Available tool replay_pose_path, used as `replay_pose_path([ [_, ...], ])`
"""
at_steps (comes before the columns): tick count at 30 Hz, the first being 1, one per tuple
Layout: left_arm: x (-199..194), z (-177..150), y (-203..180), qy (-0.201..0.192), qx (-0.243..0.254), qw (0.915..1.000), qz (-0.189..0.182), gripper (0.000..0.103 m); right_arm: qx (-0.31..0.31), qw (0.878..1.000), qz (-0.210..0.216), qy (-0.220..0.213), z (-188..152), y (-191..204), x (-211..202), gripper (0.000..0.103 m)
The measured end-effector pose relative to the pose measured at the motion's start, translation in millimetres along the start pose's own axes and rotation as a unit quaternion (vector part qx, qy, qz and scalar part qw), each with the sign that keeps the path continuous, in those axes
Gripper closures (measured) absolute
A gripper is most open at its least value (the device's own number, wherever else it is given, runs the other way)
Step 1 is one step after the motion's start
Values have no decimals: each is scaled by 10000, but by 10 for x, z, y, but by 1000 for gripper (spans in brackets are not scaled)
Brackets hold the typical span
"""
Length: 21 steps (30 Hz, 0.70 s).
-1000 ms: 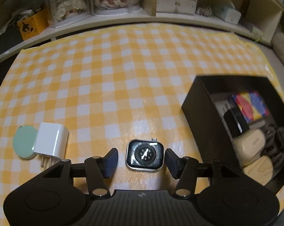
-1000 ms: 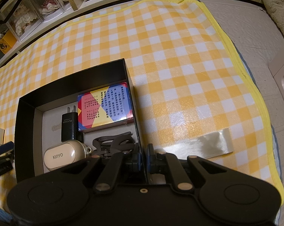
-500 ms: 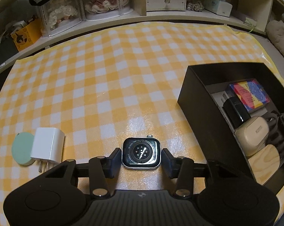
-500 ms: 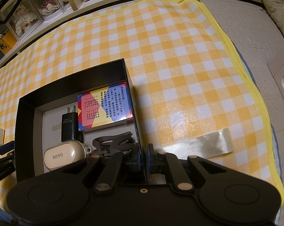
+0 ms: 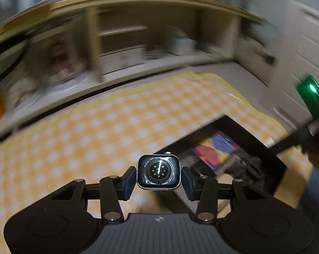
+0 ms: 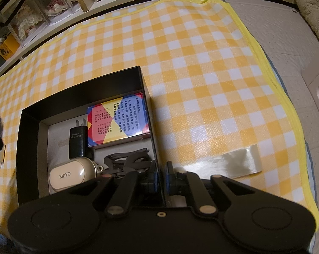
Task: Organize rigid objects
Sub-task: 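Carry the smartwatch into the black box and open the left gripper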
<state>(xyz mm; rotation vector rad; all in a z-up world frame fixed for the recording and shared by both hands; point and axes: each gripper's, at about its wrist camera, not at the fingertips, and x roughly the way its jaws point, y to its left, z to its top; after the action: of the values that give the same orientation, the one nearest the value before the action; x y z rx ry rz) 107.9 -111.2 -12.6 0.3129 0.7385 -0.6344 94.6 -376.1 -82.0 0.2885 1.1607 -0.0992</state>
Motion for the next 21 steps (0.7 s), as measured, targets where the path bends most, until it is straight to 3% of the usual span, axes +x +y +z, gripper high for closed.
replay_pose_path([
  [5,231,151,-272,269,1304,9907,-292,56,1,10000,1,2,-6,-5,3,95],
  [10,472,120,-474,663,2322,9691,-512,56,-2,10000,4,0,-6,-3,6,95],
  [17,701,118,-507,1042,2845,9505,-684,56,3,10000,5,0,-8,-6,1,95],
  [21,817,117,-499,1148,2981,9450,-705,55,5,10000,7,-2,-8,-9,-4,95],
])
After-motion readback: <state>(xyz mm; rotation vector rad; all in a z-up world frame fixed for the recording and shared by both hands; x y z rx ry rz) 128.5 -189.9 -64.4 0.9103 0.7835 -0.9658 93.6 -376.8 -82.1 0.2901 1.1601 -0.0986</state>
